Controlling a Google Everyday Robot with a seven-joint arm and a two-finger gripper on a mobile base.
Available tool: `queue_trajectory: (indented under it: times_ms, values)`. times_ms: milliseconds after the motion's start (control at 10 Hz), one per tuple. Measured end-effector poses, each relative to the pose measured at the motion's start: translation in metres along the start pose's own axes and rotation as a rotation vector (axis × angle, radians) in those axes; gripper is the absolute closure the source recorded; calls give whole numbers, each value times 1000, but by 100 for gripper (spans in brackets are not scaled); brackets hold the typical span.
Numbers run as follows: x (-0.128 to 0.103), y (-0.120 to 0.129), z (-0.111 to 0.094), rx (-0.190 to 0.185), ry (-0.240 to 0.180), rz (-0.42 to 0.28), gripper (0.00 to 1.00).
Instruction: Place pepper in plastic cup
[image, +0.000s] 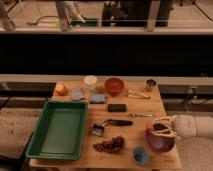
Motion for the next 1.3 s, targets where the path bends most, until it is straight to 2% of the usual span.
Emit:
queue_trajectory:
  times_ms: [500, 1300]
  values:
    - [-8, 29, 15, -82, -64, 3, 100]
    - [-16, 57, 41, -160, -117, -5, 100]
